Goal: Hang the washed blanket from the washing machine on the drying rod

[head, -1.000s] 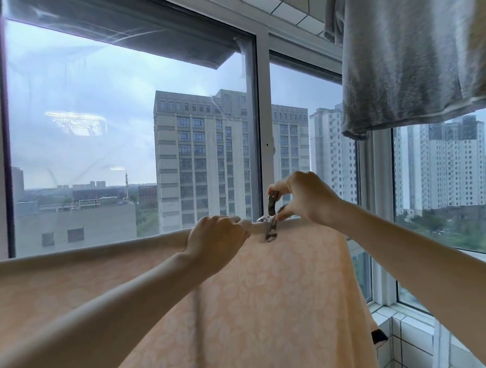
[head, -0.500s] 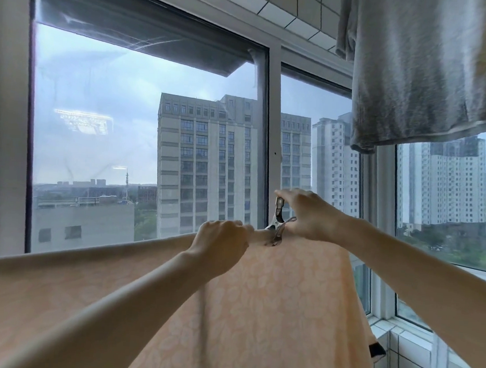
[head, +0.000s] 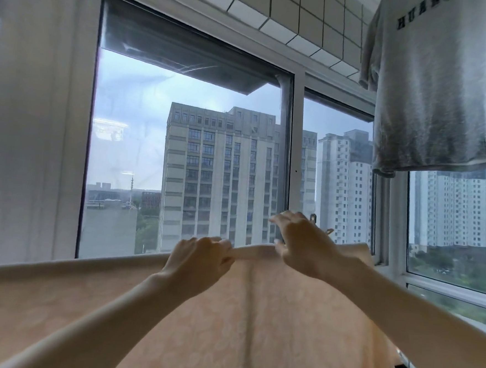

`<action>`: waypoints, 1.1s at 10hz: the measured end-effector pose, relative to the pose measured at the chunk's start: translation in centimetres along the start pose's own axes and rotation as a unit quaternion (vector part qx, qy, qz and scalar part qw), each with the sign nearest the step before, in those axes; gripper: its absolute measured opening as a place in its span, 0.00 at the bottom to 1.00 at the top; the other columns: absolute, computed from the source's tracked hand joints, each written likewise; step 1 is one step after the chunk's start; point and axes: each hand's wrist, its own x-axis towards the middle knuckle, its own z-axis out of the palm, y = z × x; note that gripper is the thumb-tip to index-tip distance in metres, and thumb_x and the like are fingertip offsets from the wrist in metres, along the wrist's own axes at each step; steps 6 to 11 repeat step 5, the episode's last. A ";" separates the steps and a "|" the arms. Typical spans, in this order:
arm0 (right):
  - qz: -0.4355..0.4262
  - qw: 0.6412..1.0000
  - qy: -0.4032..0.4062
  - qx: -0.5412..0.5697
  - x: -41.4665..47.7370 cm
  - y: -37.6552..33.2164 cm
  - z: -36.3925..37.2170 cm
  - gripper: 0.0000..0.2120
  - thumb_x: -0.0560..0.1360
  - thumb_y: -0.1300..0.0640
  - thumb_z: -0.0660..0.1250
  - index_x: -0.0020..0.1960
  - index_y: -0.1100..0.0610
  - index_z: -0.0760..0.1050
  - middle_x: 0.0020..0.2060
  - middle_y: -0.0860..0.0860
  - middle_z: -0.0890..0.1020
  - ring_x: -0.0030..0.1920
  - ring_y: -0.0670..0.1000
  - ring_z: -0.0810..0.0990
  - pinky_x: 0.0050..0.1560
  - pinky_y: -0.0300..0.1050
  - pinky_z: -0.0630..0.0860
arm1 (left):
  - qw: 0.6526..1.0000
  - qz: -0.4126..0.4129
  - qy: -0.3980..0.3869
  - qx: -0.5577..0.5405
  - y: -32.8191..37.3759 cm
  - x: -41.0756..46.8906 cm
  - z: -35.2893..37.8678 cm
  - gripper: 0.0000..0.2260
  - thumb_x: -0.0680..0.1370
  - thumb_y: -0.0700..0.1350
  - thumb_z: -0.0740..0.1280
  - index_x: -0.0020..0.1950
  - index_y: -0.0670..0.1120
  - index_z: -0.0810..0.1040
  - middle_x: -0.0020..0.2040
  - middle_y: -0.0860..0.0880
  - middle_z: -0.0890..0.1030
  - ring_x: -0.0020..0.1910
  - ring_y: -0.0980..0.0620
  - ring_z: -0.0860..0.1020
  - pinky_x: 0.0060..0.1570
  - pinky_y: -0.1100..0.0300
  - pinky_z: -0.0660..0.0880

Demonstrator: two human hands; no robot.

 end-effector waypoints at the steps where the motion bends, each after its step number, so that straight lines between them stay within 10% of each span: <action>1: -0.009 1.000 -0.009 0.009 -0.9 -3.3 1.1 0.22 0.79 0.57 0.61 0.72 0.58 0.64 0.66 0.54 0.73 0.66 0.52 0.70 0.68 0.45 0.67 | 0.999 -0.017 0.022 0.026 -1.9 -2.1 -1.1 0.08 0.79 0.54 0.62 0.49 0.53 0.79 0.40 0.57 0.81 0.35 0.58 0.80 0.37 0.61 0.79; 4: -0.026 0.998 -0.035 0.041 -4.5 -9.8 2.2 0.23 0.78 0.56 0.59 0.72 0.59 0.65 0.64 0.56 0.75 0.64 0.54 0.73 0.65 0.44 0.70 | 0.991 -0.040 0.074 0.103 -5.3 -10.3 -6.4 0.17 0.68 0.34 0.74 0.55 0.45 0.83 0.49 0.50 0.84 0.47 0.50 0.82 0.47 0.54 0.80; 11: -0.036 0.997 -0.048 0.051 -6.7 -11.4 2.7 0.24 0.78 0.53 0.60 0.72 0.56 0.64 0.63 0.57 0.76 0.62 0.54 0.76 0.63 0.46 0.72 | 0.986 -0.049 0.087 0.132 -5.0 -13.5 -8.3 0.17 0.69 0.32 0.70 0.57 0.43 0.82 0.53 0.48 0.83 0.53 0.47 0.81 0.54 0.53 0.78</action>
